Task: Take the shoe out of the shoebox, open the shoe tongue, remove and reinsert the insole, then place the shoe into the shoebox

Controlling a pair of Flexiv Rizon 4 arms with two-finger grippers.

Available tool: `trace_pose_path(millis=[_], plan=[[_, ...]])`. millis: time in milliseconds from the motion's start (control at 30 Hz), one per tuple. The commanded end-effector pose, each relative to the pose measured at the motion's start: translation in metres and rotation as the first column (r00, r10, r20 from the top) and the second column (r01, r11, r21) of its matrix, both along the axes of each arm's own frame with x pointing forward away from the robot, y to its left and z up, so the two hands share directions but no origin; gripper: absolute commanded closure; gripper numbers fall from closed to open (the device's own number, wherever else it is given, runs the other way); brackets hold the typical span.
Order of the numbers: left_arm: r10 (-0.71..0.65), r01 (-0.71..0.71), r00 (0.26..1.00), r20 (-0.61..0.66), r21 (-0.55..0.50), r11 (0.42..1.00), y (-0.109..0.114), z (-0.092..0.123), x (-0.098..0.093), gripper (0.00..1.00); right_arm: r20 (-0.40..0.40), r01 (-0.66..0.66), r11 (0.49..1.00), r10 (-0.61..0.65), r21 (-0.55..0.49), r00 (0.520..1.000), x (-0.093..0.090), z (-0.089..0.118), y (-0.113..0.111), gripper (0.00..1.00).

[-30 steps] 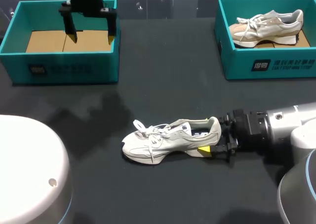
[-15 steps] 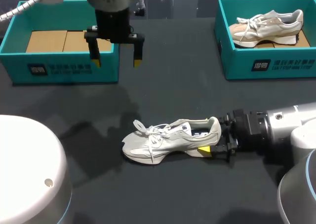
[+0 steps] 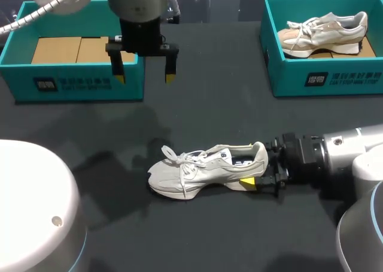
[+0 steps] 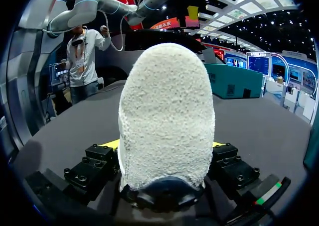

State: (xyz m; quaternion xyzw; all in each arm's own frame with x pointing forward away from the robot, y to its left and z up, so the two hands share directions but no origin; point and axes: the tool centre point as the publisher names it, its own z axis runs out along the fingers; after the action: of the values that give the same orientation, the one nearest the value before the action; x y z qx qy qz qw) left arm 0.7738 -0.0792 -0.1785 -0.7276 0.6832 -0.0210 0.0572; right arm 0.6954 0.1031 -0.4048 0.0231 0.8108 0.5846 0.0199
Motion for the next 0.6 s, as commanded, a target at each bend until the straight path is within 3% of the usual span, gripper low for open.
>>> trace_pose_path(millis=[33,300,500,600], plan=[[0.013,-0.013,1.0,0.002,0.005,1.0,-0.01,-0.004,-0.007,0.0,-0.001,0.0,1.0,0.0,-0.004,1.0,0.0,-0.001,0.001,1.0],[-0.05,0.05,0.999,-0.01,0.05,0.997,-0.057,-0.028,-0.046,0.0,-0.001,0.0,1.0,0.0,-0.004,1.0,0.0,-0.001,0.001,1.0],[-0.059,0.061,0.997,-0.043,0.057,0.996,-0.079,-0.045,-0.061,0.0,-0.001,0.0,1.0,0.0,-0.004,1.0,0.0,-0.001,0.001,1.0],[-0.052,0.052,0.998,-0.047,-0.002,0.999,-0.082,-0.042,-0.064,0.0,-0.001,0.0,1.0,0.0,-0.004,1.0,0.0,-0.001,0.001,1.0]])
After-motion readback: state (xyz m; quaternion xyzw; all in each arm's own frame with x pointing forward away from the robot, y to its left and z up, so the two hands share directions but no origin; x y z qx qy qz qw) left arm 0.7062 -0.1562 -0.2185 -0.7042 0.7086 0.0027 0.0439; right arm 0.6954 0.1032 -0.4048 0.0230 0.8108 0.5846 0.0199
